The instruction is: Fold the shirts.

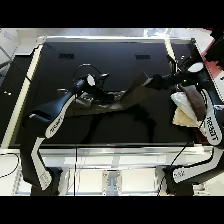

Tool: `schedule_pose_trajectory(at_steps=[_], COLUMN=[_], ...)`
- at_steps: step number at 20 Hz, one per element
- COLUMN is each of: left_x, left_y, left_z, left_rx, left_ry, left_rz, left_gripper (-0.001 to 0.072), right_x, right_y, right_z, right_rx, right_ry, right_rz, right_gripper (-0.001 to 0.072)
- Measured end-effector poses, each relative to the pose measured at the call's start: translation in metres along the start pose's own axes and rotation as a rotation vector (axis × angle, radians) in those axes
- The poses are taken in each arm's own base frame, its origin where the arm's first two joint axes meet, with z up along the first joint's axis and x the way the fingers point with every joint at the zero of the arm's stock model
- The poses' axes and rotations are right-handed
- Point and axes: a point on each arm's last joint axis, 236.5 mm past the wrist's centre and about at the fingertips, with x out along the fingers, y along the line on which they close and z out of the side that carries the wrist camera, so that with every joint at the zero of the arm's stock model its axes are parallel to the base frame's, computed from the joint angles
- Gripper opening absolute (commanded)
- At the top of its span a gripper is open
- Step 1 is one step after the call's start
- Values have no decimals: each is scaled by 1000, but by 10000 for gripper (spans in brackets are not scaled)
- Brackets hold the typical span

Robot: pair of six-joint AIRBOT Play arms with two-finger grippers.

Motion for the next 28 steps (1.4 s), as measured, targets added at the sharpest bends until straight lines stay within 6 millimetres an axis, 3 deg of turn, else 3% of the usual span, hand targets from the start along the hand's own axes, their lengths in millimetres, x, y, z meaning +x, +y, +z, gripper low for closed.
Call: schedule_pose_trajectory(at_steps=[4,8,11,16,19,21,24,28], left_x=[6,-9,-53,-174,-248,-288,-324,-339], left_y=[-1,8,12,39,66,84,100,108], left_z=[-1,7,21,45,48,44,34,25], left_rx=[0,-10,-13,-22,-61,-89,-122,-132], left_ry=[3,-27,-92,-288,-417,-485,-534,-544], left_rz=[-2,8,8,49,96,132,162,180], left_gripper=[15,16,16,16,15,16,15,15], right_x=[3,16,28,54,82,113,172,244], right_y=[68,108,131,190,238,263,281,292], right_z=[11,10,6,3,3,-7,-32,-68], right_rx=[-140,-207,-238,-314,-357,-362,-322,-242], right_ry=[-16,-16,-12,-49,-95,-84,-26,28], right_rz=[40,61,78,125,172,205,228,249], right_gripper=[15,14,14,13,13,13,14,21])
